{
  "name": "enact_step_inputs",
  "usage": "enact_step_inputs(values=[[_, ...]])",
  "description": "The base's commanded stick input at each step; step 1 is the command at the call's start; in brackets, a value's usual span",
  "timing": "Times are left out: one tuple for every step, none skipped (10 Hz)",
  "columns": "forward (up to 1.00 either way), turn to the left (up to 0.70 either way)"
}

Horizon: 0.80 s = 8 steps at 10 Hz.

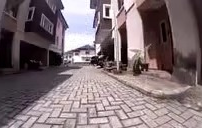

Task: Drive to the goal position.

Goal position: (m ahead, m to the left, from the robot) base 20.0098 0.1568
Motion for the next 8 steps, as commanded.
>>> enact_step_inputs(values=[[0.50,0.00],[0.50,0.00],[0.50,0.00],[0.50,0.00],[0.50,0.00],[0.50,0.00],[0.50,0.00],[0.50,0.00]])
